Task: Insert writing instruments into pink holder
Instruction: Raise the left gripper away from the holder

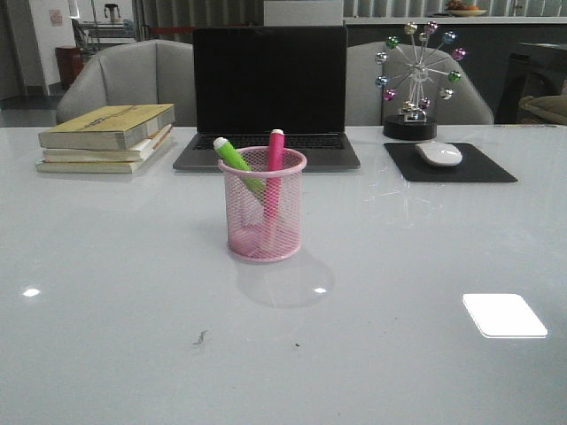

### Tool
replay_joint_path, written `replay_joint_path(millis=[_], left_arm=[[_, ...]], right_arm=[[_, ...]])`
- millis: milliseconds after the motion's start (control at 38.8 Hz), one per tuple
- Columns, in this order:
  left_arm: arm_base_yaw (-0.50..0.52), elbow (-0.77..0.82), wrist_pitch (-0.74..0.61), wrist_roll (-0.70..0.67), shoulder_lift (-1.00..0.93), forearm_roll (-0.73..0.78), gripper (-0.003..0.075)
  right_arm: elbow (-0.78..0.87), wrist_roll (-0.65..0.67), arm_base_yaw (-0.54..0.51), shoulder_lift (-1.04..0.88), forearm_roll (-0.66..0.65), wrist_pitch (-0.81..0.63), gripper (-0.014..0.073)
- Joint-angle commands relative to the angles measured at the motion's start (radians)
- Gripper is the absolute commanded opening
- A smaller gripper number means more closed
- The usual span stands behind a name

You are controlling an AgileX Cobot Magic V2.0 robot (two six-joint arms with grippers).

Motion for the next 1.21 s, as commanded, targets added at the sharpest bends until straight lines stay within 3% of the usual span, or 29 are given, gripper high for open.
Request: replay_joint_path(millis=[0,129,232,747,1184], left_arm=[[0.001,-0.029,-0.091,-0.007,0.002,-0.007,0.0314],[0.001,-0.029,-0.091,-0.007,0.002,-0.007,0.0193],[0.001,-0.029,-0.091,-0.007,0.002,-0.007,0.0092],[0.001,-0.029,-0.072,-0.007,0.004,-0.007,0.0092],[0.001,-0.029,-0.071,-0.007,0.004,-0.007,0.0092]], right_arm=[[-0.027,0.007,-0.006,-0.007,-0.017,-0.051,0.0136],[-0.027,0.007,-0.006,-0.007,-0.017,-0.051,0.0029],[-0.027,0.007,-0.006,-0.007,-0.017,-0.051,0.0028],[-0.027,0.007,-0.006,-0.007,-0.017,0.055,0.0029],[-0.027,0.007,-0.006,-0.007,-0.017,0.056,0.0029]])
